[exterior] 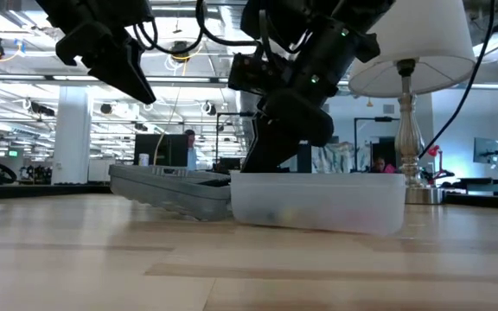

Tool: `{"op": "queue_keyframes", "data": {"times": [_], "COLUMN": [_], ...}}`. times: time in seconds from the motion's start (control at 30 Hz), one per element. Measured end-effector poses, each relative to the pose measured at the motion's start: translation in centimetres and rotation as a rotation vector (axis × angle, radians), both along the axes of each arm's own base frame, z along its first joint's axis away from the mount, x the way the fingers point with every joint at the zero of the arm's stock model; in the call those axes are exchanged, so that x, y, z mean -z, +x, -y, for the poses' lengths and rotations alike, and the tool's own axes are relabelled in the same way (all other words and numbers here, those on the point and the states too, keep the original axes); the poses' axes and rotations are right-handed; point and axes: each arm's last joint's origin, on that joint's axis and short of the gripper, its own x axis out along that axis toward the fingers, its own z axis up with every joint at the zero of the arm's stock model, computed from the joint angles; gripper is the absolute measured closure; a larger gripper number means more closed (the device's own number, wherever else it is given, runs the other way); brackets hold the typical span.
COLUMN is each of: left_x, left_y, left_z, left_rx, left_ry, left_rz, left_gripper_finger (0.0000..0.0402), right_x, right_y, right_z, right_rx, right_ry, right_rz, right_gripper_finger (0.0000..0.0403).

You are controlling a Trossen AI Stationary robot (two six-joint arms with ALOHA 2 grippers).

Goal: Pick & place school supplies into a supply box
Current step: Adjust the black pen in the black supply box

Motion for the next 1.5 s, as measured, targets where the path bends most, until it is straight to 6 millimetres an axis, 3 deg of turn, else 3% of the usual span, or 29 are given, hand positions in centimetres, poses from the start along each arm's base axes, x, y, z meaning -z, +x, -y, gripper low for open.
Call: {"op": "queue_keyframes", "data": {"times": [0.37,0.63,0.9,1.5], "left_x": [0.0,0.0,0.0,-0.1], "left_y": [0.0,0.0,0.0,0.1], "left_z": [0.0,0.0,0.0,0.1], "left_rx": [0.000,0.002,0.002,0.006], "left_ry": [0.000,-0.010,-0.010,-0.018], "left_rz": [0.000,0.000,0.000,0.014], "left_gripper_finger": [0.0290,0.0290,0.0290,0.0290], "right_x": [0.0,0.1,-0.1,-2.1], "right_y": [0.0,-0.3,-1.1,-2.0], "right_z": [-0.1,-0.5,-1.6,-4.0], "right_rx": [-0.005,0.000,-0.007,-0.007], "right_ry": [-0.006,-0.039,-0.063,-0.115], "right_rz": [-0.003,-0.017,-0.061,-0.154], "right_gripper_finger": [0.0390,0.0365,0.0390,0.0377]}}
